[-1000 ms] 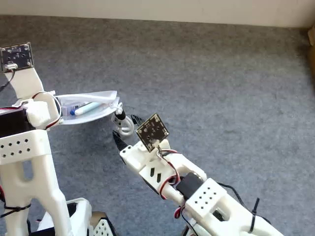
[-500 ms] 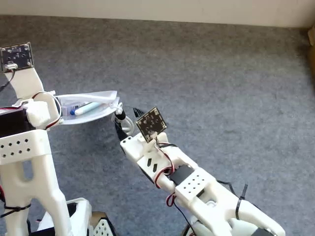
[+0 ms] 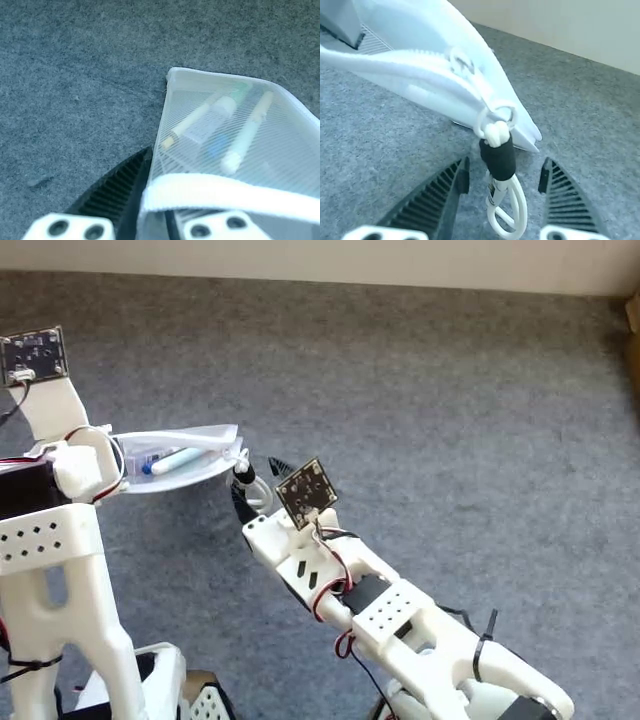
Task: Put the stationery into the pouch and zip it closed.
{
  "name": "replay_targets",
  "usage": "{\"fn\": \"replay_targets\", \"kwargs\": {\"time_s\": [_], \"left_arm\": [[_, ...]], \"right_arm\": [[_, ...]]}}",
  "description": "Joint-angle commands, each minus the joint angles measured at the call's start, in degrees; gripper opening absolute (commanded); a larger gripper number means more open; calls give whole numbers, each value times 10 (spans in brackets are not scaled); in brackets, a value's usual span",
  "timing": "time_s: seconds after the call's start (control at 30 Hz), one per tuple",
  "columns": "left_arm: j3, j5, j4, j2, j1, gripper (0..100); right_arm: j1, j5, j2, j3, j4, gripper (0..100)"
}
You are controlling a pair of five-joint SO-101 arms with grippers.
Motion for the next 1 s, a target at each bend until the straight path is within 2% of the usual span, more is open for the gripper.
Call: {"fn": "replay_targets", "kwargs": {"time_s": [0.0,0.27,0.97], "left_arm": [[2,4,-13,7,12,7],[2,4,-13,7,11,7],[2,4,-13,7,9,7]], "right_arm": [[-2,-1,0,-19,-16,220],[-2,-1,0,-43,-16,159],[-1,-1,85,-105,-17,156]]}}
